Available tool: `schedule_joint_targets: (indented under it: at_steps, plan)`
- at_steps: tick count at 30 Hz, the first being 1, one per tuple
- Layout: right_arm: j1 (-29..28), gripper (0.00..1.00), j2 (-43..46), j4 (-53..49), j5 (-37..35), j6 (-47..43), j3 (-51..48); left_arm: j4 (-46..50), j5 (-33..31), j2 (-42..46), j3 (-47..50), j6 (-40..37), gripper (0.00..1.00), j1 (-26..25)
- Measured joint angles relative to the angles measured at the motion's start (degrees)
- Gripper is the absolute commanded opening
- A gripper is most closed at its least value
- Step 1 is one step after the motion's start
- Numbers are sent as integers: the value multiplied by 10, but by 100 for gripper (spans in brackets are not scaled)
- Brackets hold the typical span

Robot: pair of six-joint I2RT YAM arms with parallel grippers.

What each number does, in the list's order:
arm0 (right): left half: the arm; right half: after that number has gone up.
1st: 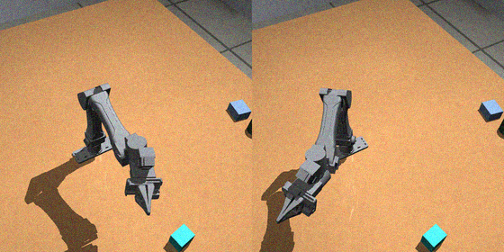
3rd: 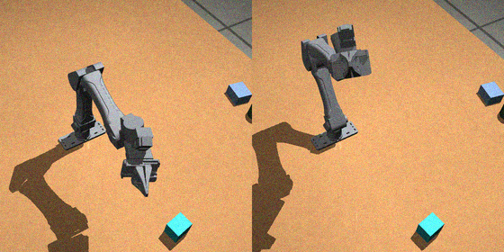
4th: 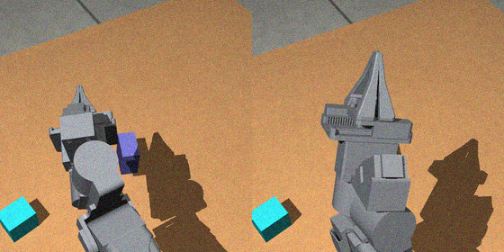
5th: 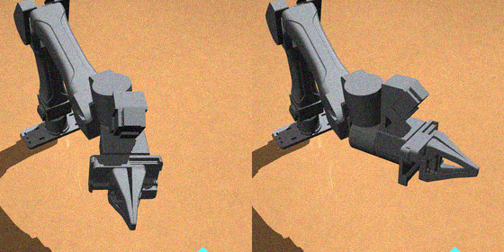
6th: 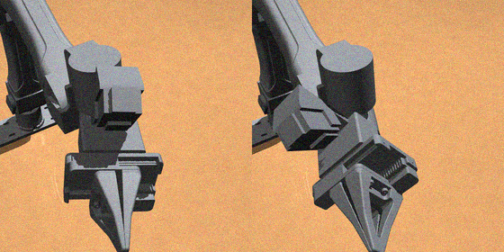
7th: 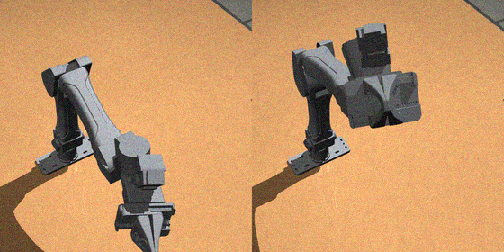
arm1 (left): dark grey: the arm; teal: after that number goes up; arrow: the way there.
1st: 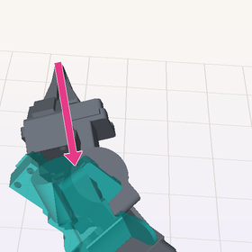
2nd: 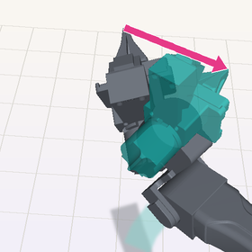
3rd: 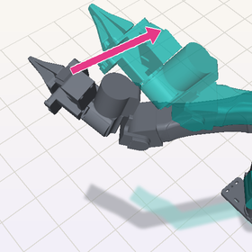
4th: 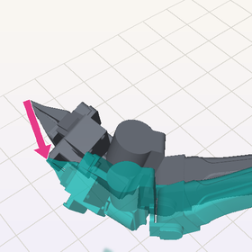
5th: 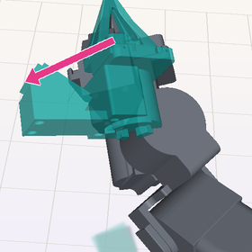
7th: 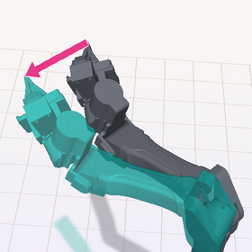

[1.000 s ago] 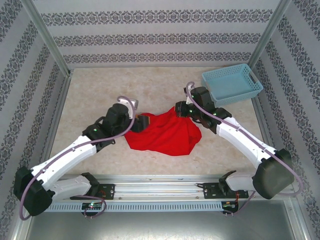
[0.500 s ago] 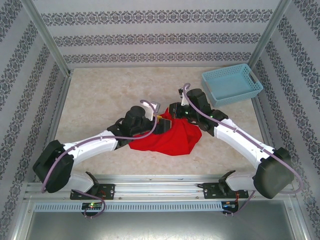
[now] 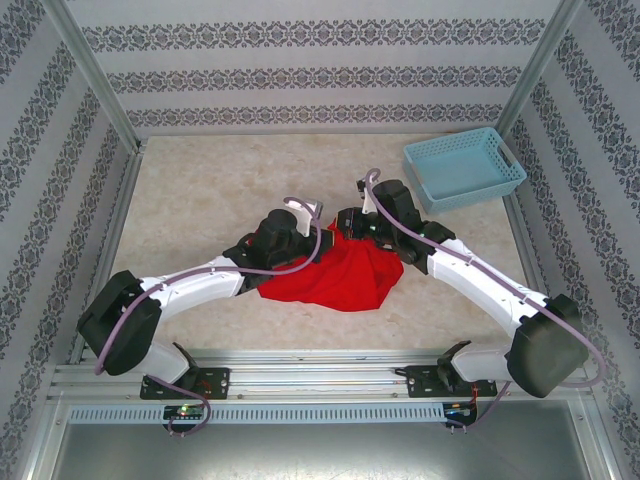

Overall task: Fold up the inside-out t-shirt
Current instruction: Turn the T-shirt inside out at the center of the table.

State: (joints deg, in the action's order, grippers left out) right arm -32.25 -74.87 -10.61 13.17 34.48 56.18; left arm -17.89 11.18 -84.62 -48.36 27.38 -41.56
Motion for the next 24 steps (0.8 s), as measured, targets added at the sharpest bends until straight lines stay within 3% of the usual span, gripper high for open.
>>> schedule_joint_targets:
  at_steps: [5,11,21,24]
  plan:
    - [37,38,43,-34,2,-12,-12,3,-18,22,22,13,0,22]
    - [60,35,125,-76,-17,-46,-55,5,-18,43,61,42,0,87]
    - [-61,35,150,-104,-31,-31,-158,25,-7,47,64,48,0,109]
    - [-65,37,141,-119,-66,-17,-167,39,-7,47,56,48,0,109]
